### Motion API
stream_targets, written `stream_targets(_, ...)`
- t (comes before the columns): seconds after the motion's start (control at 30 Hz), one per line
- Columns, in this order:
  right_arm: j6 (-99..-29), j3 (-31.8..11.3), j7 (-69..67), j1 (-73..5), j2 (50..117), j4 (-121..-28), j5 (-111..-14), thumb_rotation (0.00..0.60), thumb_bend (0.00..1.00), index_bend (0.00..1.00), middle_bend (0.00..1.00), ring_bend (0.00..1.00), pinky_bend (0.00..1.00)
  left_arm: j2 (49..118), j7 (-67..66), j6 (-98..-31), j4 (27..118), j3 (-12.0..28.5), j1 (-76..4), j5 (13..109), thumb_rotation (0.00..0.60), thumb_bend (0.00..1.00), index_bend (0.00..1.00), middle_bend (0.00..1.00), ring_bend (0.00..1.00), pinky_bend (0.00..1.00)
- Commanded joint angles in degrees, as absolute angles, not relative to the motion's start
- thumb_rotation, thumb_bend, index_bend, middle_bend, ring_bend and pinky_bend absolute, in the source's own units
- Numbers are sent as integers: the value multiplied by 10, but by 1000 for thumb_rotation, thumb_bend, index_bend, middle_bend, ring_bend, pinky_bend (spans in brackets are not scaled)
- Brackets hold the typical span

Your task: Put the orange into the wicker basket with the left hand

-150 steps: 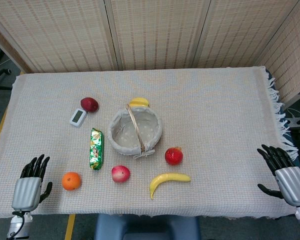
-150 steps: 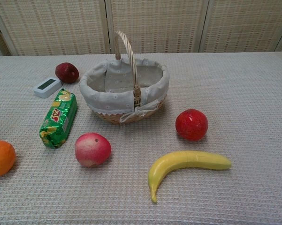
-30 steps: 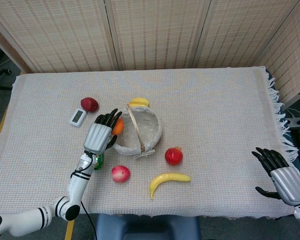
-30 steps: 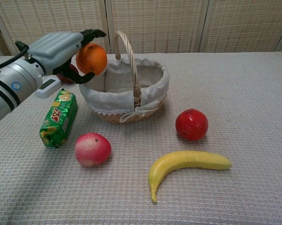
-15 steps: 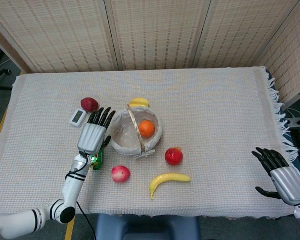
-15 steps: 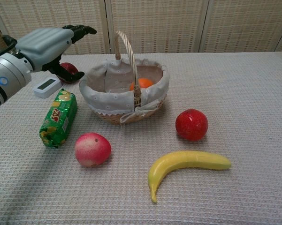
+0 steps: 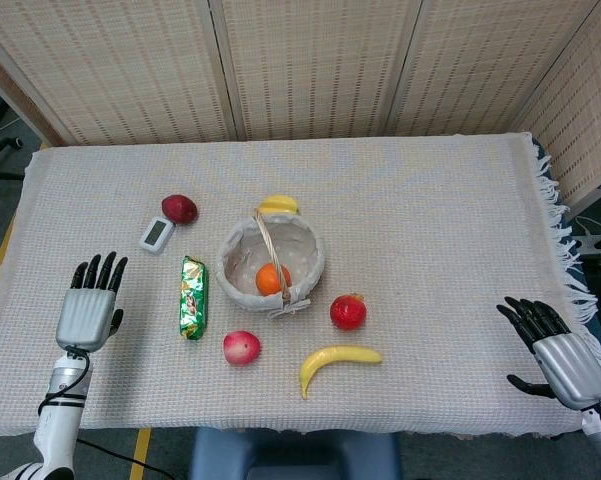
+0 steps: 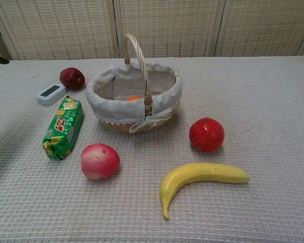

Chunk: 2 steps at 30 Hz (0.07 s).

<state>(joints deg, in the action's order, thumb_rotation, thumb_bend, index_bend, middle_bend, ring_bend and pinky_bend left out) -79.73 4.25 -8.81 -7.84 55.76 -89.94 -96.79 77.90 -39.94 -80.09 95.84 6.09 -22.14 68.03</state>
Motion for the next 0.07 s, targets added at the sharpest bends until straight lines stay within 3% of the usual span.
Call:
stream_targets(0.03, -797, 43, -88, -78, 558, -900, -967, 600, 29, 0, 0, 0, 70, 765, -359, -826, 959, 36, -194, 711, 600, 331, 0, 0, 0, 116)
stream_targets(0.07, -796, 43, -87, -78, 558, -900, -967, 600, 29, 0, 0, 0, 70, 765, -354, -830, 957, 33, -190, 715, 600, 331, 0, 0, 0, 116)
